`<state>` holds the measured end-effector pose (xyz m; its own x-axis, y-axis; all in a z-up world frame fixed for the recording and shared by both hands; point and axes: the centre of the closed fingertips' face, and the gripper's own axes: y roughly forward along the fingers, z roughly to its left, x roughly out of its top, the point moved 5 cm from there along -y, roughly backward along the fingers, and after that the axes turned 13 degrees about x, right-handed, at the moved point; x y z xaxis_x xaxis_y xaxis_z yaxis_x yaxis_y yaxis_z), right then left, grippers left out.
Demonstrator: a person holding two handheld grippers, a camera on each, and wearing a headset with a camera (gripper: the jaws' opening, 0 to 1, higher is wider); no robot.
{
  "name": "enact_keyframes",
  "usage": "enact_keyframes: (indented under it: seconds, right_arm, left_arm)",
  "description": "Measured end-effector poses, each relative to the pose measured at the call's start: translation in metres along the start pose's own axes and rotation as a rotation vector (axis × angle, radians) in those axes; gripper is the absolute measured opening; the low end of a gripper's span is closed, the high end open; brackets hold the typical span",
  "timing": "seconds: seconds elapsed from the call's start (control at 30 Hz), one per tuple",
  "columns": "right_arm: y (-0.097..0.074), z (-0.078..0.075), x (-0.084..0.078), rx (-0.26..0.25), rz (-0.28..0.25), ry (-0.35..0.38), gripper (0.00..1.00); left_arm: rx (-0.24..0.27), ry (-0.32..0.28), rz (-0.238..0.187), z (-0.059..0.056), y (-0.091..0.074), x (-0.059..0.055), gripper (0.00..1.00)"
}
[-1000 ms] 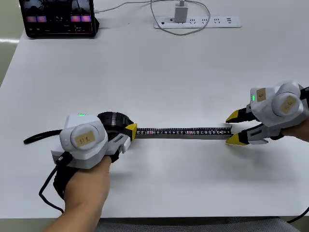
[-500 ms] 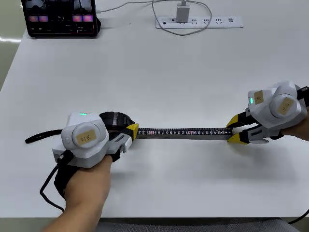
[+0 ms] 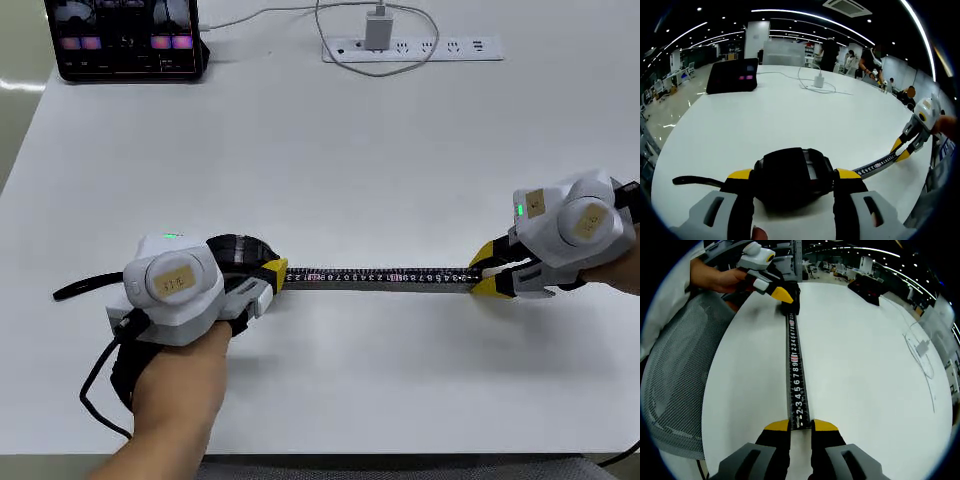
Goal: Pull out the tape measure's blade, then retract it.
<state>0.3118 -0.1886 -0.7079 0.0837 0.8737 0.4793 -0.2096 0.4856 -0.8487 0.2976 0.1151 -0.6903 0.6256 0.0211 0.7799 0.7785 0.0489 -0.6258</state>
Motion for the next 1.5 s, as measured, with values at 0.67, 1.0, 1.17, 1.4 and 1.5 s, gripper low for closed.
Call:
enact_keyframes:
  seconds: [0.67, 1.0, 1.17, 1.4, 1.5]
  right_arm:
    - [-0.001, -0.001, 0.0, 0.009, -0.003, -0.003, 0.11]
    - [-0.001, -0.001, 0.0, 0.015, -0.004, -0.001, 0.11]
    - [0.0, -0.002, 0.002, 0.012, 0.001, -0.002, 0.11]
    - [0.003, -0.005, 0.01, 0.016, -0.007, -0.015, 0.11]
    - [0.004, -0.006, 0.013, 0.018, -0.011, -0.017, 0.11]
  left_arm:
    - [-0.011, 0.005, 0.015, 0.001, 0.001, 0.0, 0.59]
    - [-0.015, 0.014, 0.025, 0.001, 0.001, 0.0, 0.57]
    - [-0.021, 0.008, 0.027, 0.002, 0.0, 0.0, 0.57]
    - [-0.027, -0.002, 0.03, 0.002, -0.001, 0.0, 0.57]
    - [-0.028, -0.003, 0.032, 0.002, -0.001, 0.0, 0.57]
